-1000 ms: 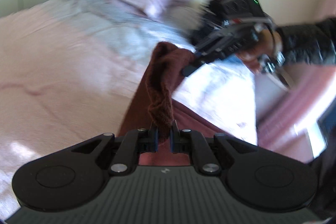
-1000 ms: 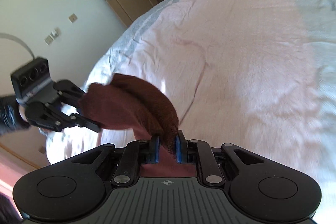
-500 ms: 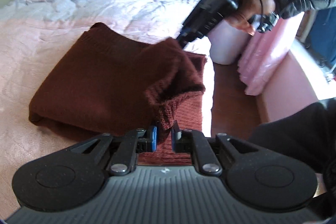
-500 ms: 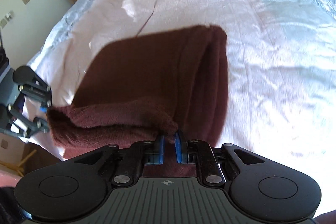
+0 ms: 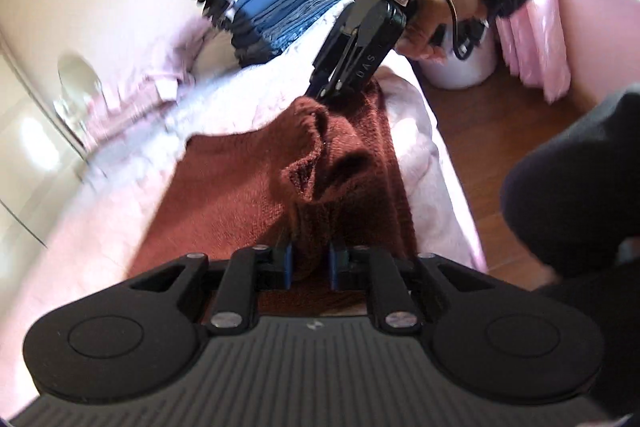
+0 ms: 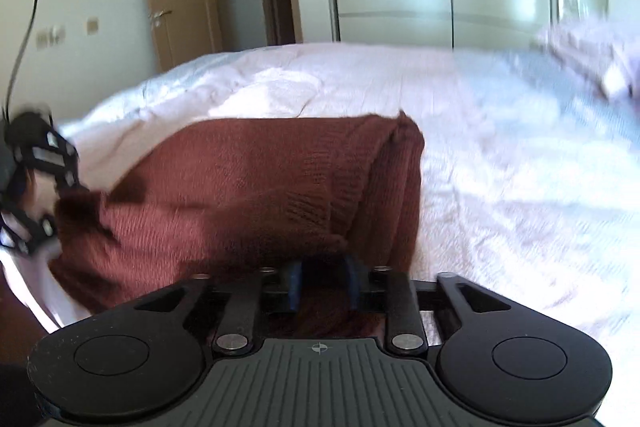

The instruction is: Fold clothes

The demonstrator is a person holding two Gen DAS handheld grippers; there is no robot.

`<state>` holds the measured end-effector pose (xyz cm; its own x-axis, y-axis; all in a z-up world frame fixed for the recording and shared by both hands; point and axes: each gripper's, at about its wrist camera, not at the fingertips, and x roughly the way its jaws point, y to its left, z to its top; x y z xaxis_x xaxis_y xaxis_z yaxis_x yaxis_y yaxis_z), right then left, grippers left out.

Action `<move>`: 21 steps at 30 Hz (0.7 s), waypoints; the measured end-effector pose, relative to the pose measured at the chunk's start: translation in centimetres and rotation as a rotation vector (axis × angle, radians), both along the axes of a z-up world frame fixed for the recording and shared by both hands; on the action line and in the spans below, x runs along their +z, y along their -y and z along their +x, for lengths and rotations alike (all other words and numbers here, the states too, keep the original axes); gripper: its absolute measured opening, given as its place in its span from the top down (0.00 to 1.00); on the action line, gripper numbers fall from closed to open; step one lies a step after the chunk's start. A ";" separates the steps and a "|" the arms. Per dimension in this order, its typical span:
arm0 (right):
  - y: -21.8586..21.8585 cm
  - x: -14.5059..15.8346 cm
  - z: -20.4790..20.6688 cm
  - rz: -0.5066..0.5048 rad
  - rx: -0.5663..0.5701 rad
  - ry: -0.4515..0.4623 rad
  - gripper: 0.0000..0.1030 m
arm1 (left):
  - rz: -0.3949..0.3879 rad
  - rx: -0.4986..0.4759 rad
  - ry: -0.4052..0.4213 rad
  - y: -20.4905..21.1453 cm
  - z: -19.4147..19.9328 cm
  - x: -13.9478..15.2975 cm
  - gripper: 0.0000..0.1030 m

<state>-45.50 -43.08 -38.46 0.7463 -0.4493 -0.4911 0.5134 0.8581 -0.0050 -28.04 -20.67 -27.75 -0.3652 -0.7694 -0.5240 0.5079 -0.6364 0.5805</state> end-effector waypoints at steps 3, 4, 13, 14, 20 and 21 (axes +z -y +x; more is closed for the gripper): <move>-2.1 0.3 -0.5 -0.076 -0.065 -0.001 0.56 | -0.039 0.037 0.066 -1.6 -0.9 -0.5 0.89; -2.9 0.7 -0.8 -0.071 -0.091 0.017 0.56 | -0.037 0.060 0.071 -2.2 -1.1 -0.4 0.89; -9.5 5.4 -0.9 -0.040 -0.125 0.155 0.29 | 0.071 0.272 0.144 -4.5 -2.1 1.5 0.82; -9.7 5.7 -0.4 -0.034 -0.115 0.157 0.29 | 0.079 0.296 0.155 -4.5 -2.1 1.7 0.82; -7.9 6.0 3.3 0.010 -0.089 0.108 0.29 | 0.113 0.368 0.200 -4.3 -1.3 1.7 0.81; -7.6 5.9 3.9 0.016 -0.087 0.099 0.29 | 0.118 0.371 0.198 -3.9 -1.2 1.7 0.81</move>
